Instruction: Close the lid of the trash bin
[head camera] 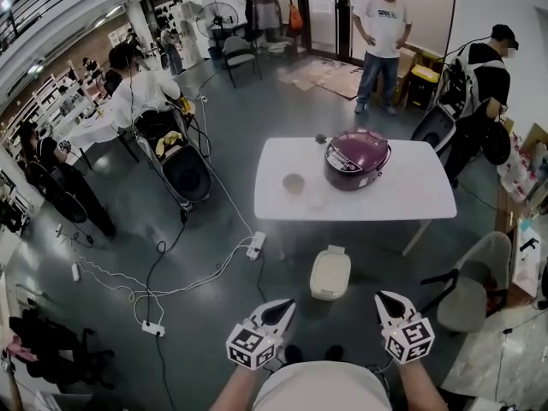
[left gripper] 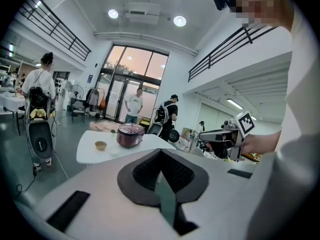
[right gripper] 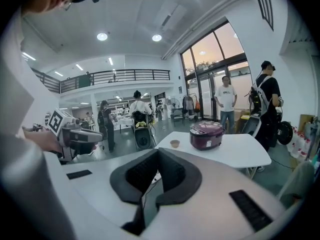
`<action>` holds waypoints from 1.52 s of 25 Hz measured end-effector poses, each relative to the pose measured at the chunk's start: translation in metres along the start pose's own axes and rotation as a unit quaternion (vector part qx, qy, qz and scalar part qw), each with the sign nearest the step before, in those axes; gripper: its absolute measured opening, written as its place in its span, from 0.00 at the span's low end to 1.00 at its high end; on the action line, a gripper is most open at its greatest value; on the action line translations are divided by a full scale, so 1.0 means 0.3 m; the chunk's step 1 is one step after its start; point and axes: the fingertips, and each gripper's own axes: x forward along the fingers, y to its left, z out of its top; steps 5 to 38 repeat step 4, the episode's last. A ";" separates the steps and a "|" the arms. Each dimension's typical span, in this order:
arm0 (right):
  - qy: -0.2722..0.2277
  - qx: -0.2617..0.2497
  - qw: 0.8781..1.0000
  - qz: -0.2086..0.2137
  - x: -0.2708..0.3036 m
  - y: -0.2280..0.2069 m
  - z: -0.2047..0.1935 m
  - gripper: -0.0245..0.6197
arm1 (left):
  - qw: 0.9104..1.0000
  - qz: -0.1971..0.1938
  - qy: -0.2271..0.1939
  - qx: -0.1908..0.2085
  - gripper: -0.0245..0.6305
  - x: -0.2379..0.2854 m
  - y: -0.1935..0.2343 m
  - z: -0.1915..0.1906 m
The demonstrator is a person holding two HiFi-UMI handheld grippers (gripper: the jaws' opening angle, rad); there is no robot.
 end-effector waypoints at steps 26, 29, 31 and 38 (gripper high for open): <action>0.000 0.002 1.000 -0.002 -0.006 0.007 -0.005 0.06 | 1.000 0.000 -0.003 -0.006 0.06 -0.011 -0.002 -0.005; 0.000 0.002 1.000 -0.002 -0.006 0.007 -0.005 0.06 | 1.000 0.000 -0.003 -0.006 0.06 -0.011 -0.002 -0.005; 0.000 0.002 1.000 -0.002 -0.006 0.007 -0.005 0.06 | 1.000 0.000 -0.003 -0.006 0.06 -0.011 -0.002 -0.005; 0.000 0.002 1.000 -0.002 -0.006 0.007 -0.005 0.06 | 1.000 0.000 -0.003 -0.006 0.06 -0.011 -0.002 -0.005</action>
